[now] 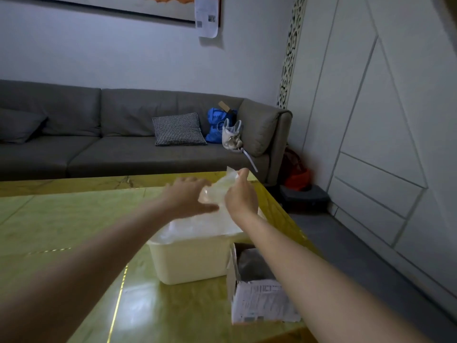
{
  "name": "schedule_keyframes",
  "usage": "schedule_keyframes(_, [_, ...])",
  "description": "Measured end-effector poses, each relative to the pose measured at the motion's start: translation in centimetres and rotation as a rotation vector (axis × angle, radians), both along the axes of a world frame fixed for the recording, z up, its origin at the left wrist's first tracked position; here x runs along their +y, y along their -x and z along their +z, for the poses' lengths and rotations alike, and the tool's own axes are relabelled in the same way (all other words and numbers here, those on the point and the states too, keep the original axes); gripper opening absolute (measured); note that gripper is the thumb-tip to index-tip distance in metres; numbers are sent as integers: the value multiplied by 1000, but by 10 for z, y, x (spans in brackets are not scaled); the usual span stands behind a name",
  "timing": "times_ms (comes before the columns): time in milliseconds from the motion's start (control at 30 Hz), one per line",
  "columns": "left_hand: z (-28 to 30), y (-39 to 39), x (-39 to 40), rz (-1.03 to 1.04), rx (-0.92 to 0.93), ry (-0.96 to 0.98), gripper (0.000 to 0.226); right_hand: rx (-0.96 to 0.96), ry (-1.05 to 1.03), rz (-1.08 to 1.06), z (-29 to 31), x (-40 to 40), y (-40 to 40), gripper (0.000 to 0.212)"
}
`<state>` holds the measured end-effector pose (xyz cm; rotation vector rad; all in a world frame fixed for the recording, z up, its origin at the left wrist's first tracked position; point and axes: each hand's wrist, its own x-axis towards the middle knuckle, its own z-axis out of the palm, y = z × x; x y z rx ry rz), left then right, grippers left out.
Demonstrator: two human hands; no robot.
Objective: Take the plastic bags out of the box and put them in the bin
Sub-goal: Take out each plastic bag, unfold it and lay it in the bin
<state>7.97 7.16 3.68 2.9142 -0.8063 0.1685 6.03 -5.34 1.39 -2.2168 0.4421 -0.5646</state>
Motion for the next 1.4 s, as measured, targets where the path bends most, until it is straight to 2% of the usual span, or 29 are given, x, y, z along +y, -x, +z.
schedule_keyframes(67, [-22,-4,-5,31,189,-182,73,95,35,5,-5,-4,1,30])
schedule_keyframes(133, [-37,-10,-5,60,277,-255,69,209,232,41,-6,-9,0,45])
schedule_keyframes(200, [-45,-14,-6,51,330,-249,65,258,461,72,-1,-15,0,54])
schedule_keyframes(267, [-48,-16,-7,36,345,-232,62,164,734,155,8,-17,-1,48])
schedule_keyframes(333, [-49,-18,-9,25,351,-212,59,177,877,347,10,-17,-3,38])
schedule_keyframes(400, [-51,-18,-12,13,373,-206,54,434,836,537,2,-15,-5,44])
schedule_keyframes(467, [-52,-18,-14,8,409,-212,53,730,769,599,-9,-15,-9,60])
schedule_keyframes(533, [-52,-22,-10,23,480,-207,55,824,739,569,-14,-19,-12,69])
schedule_keyframes(667, [-49,-29,3,75,577,-131,67,917,696,553,-17,-23,-21,59])
schedule_keyframes(800, [-46,-31,13,106,609,-125,78,952,698,532,-26,-27,-32,57])
schedule_keyframes(967, [-26,-27,26,112,636,26,70,960,690,530,-22,-27,-31,55])
schedule_keyframes(1100, [1,-10,24,65,580,73,61,805,605,552,9,-31,-6,78])
schedule_keyframes(1133, [6,-7,24,59,546,62,61,730,597,550,20,-32,3,77])
schedule_keyframes(1267, [22,17,13,34,412,-114,67,478,603,462,52,-48,52,27])
schedule_keyframes(1333, [26,33,8,-6,335,-127,63,522,646,447,51,-54,78,27])
schedule_keyframes(1400, [25,48,0,-76,275,-49,48,610,692,436,40,-56,99,34])
